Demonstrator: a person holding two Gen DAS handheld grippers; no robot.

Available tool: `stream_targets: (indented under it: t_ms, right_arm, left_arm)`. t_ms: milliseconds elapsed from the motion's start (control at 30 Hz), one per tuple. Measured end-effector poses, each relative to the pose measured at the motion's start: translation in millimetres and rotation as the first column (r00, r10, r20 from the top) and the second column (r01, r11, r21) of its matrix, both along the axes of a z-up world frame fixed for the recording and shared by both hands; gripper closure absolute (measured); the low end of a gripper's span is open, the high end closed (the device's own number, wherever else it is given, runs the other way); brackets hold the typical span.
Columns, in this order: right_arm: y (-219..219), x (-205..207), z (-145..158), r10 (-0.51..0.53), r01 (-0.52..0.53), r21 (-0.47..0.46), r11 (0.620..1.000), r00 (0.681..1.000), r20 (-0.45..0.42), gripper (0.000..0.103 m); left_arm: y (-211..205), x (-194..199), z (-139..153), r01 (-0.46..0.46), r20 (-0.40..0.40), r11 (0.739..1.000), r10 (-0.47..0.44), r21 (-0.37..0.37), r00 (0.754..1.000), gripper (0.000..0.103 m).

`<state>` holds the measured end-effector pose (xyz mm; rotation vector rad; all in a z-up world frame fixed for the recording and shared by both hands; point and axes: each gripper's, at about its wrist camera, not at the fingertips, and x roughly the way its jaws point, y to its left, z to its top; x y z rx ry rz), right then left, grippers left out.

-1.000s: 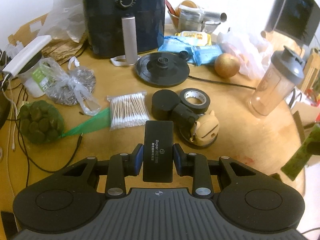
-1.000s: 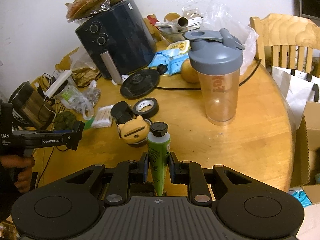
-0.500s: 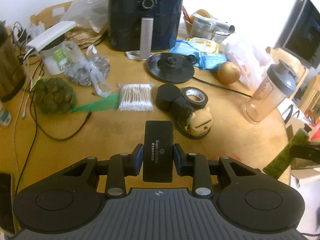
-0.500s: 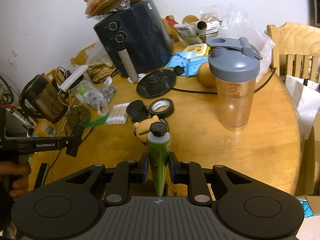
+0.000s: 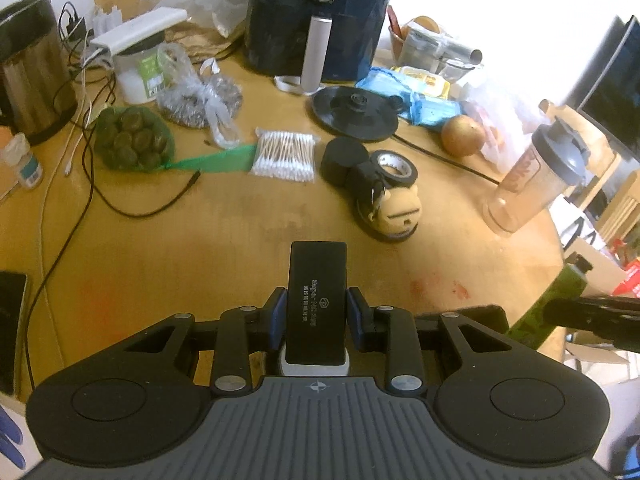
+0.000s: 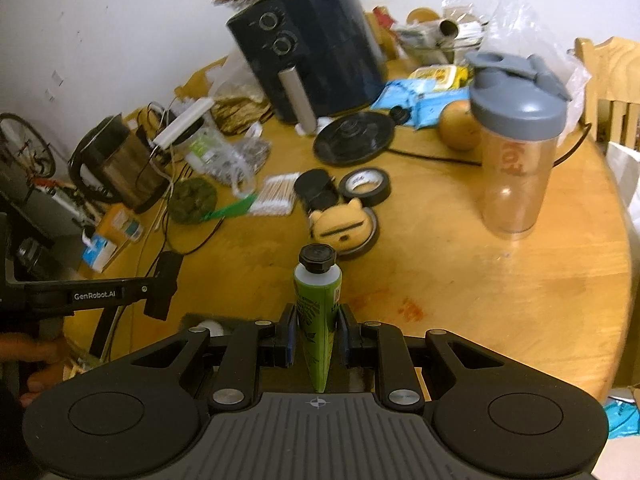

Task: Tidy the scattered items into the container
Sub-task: 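Carry the power bank with the left tool while the right tool carries the tube to the box, then open both tools to drop the power bank and green tube into the box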

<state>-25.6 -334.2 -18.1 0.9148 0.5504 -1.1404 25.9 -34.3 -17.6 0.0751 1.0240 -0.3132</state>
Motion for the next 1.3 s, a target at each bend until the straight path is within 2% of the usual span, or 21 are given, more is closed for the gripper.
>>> stream_targets:
  t_ms: [300, 633, 1033, 1133, 1167, 1200, 1233, 1267, 1300]
  right_arm:
    - [4, 10, -16, 0.039, -0.043, 0.106, 0.993, 0.998, 0.040, 0.080]
    - [3, 16, -36, 0.067, -0.071, 0.211, 0.975, 0.997, 0.025, 0.080]
    - [4, 22, -48, 0.071, -0.072, 0.264, 0.962, 0.997, 0.013, 0.079]
    - [4, 22, -47, 0.063, -0.062, 0.264, 0.963, 0.998, 0.004, 0.076]
    - [3, 22, -47, 0.062, -0.060, 0.262, 0.963, 0.998, 0.002, 0.066]
    - [3, 22, -46, 0.059, -0.057, 0.260, 0.964, 0.998, -0.003, 0.048]
    - [2, 22, -45, 0.054, -0.051, 0.253, 0.966, 0.999, -0.006, 0.040]
    - [2, 22, -44, 0.052, -0.048, 0.247, 0.968, 0.999, -0.011, 0.026]
    - [2, 23, -43, 0.051, -0.045, 0.242, 0.969, 0.999, -0.017, 0.024]
  left_arm:
    - [1, -20, -17, 0.015, -0.071, 1.000, -0.015, -0.009, 0.997, 0.072]
    - [-4, -33, -33, 0.067, -0.144, 0.998, -0.068, -0.010, 0.987, 0.072]
    - [-10, -36, -43, 0.129, -0.189, 0.992, -0.127, -0.001, 0.974, 0.071]
    - [-13, -36, -43, 0.146, -0.195, 0.989, -0.142, 0.009, 0.971, 0.071]
    - [-13, -35, -43, 0.151, -0.198, 0.988, -0.147, 0.006, 0.969, 0.071]
    - [-13, -35, -43, 0.156, -0.200, 0.988, -0.153, -0.001, 0.968, 0.069]
    - [-14, -35, -43, 0.159, -0.202, 0.987, -0.156, -0.006, 0.967, 0.067]
    - [-14, -35, -43, 0.161, -0.202, 0.987, -0.160, -0.009, 0.966, 0.064]
    - [-14, -36, -43, 0.165, -0.200, 0.986, -0.164, -0.012, 0.966, 0.063]
